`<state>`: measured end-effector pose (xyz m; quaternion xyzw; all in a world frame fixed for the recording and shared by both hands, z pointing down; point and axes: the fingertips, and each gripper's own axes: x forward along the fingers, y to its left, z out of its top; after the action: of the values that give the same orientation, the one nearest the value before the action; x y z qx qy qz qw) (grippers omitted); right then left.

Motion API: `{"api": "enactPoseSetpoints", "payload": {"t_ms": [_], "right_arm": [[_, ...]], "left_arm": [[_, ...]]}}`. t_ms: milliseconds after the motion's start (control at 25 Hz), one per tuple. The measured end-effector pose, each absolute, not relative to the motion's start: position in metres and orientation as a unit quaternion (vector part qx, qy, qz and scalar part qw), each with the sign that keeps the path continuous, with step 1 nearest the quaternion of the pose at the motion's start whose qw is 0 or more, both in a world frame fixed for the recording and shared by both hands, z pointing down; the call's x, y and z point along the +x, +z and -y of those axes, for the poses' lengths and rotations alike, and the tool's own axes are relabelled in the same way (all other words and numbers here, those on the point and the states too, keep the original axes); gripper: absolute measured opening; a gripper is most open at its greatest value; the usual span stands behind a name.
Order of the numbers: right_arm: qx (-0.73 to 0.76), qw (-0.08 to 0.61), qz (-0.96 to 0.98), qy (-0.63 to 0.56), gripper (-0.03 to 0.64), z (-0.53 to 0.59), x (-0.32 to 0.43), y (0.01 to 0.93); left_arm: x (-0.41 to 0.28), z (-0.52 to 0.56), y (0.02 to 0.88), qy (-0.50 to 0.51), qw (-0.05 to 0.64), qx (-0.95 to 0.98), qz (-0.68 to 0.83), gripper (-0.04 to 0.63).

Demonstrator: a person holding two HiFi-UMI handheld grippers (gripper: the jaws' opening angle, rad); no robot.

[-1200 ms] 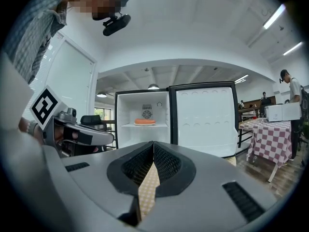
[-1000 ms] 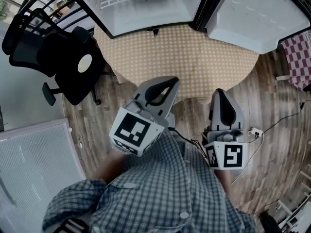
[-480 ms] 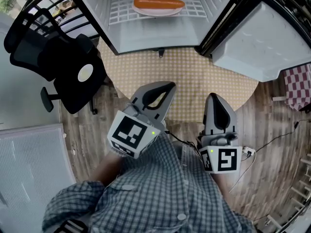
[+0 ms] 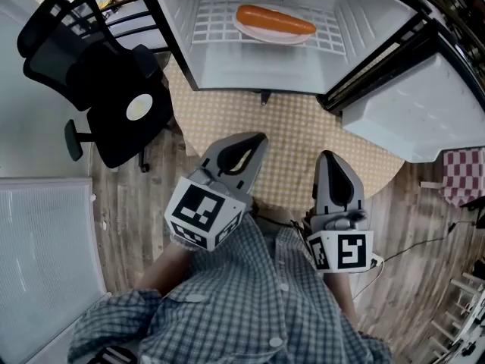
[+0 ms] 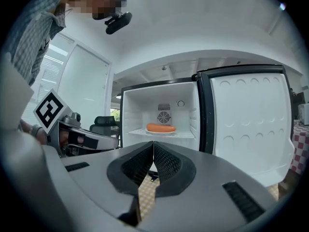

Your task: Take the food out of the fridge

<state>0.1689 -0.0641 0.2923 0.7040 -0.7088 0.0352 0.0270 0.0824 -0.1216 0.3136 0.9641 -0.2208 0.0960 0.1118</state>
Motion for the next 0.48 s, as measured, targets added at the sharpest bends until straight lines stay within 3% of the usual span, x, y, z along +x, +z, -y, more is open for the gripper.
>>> {"api": "enactPoseSetpoints", "payload": {"t_ms": [480], "right_arm": [[0.636,0.027,0.767,0.082,0.011,0.124,0.188,0.297]], "left_arm": [[0.103,0.16,0.309,0.082,0.142,0.945,0.283,0.005]]}}
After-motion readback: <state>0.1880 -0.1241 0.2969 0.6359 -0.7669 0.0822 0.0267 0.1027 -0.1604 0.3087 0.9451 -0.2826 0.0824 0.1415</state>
